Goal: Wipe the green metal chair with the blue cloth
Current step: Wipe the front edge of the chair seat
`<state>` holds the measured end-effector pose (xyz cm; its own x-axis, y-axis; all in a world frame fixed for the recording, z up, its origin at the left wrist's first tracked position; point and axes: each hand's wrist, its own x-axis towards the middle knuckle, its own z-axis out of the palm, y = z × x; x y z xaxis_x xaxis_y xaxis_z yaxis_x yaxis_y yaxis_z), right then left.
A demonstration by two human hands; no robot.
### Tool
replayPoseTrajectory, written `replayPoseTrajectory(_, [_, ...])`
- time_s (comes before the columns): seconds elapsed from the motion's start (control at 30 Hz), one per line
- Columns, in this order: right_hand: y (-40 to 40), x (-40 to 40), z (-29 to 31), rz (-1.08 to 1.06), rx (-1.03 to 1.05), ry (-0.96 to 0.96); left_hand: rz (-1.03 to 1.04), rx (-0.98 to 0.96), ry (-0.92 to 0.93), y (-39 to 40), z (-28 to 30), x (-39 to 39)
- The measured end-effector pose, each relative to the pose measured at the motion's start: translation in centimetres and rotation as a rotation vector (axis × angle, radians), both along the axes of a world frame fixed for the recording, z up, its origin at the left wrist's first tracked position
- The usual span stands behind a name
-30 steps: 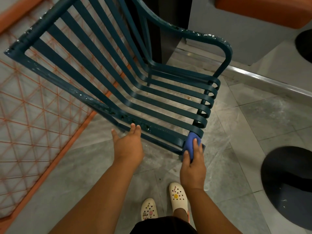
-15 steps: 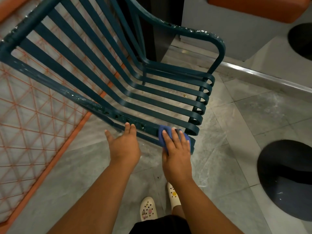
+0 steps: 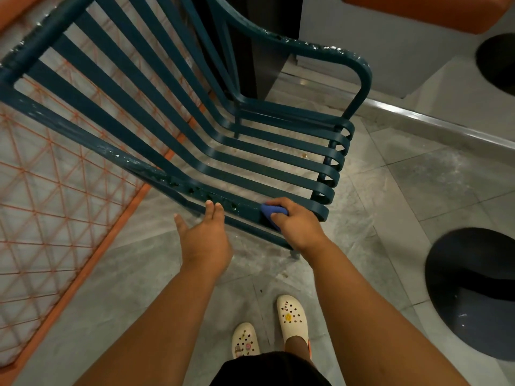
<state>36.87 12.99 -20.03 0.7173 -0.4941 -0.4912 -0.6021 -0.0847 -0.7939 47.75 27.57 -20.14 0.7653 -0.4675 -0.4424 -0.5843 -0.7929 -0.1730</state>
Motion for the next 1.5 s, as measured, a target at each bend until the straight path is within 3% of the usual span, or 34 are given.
replayPoseTrajectory(0.13, [1.0,-1.8,-1.6,0.037,-0.212,-0.139,-0.005,0.016,-0.017,-0.2,0.1,0.1])
replayPoseTrajectory(0.23, [2.4,-5.5,-4.0,-0.114,-0.282,-0.233,-0.003,0.003,-0.02,-0.2,0.1,0.3])
replayPoseTrajectory(0.37, [3.0,-6.9,-5.5,-0.517,0.005,-0.23,-0.009,0.008,-0.014,-0.2,0.2,0.2])
replayPoseTrajectory(0.53, [1.0,-6.1,-5.6,-0.938,0.554,-0.033,-0.004,0.016,0.004,-0.2,0.5,0.1])
replayPoseTrajectory(0.6, [0.9,-5.8,-5.5,-1.034,0.638,0.019,-0.006,0.008,0.004,-0.1,0.5,0.2])
replayPoseTrajectory(0.73, [2.9,-4.3,-4.4,-0.965,0.298,0.114,-0.001,-0.005,-0.003,-0.2,0.5,0.3])
replayPoseTrajectory(0.9, [6.6,-2.8,-2.2,-0.562,-0.154,0.023,0.011,-0.042,-0.02,-0.3,1.0,0.3])
replayPoseTrajectory(1.03, [6.7,-0.8,-0.7,-0.425,-0.243,-0.05,0.13,-0.258,0.011,-0.1,1.0,0.0])
replayPoseTrajectory(1.13, [7.6,0.6,0.2,-0.344,-0.322,-0.128,0.326,-0.666,0.091,0.0,1.0,-1.1])
replayPoseTrajectory(1.27, [8.0,1.1,1.0,-0.105,-0.413,0.06,0.666,-1.006,0.556,-1.0,1.3,-2.1])
replayPoseTrajectory(1.37, [7.4,0.5,1.2,0.074,-0.457,0.112,0.899,-1.085,0.794,-1.9,1.2,-2.4])
replayPoseTrajectory(1.5, [5.4,-0.9,0.9,-0.209,-0.391,-0.092,0.796,-1.026,0.647,-2.4,0.9,-2.5])
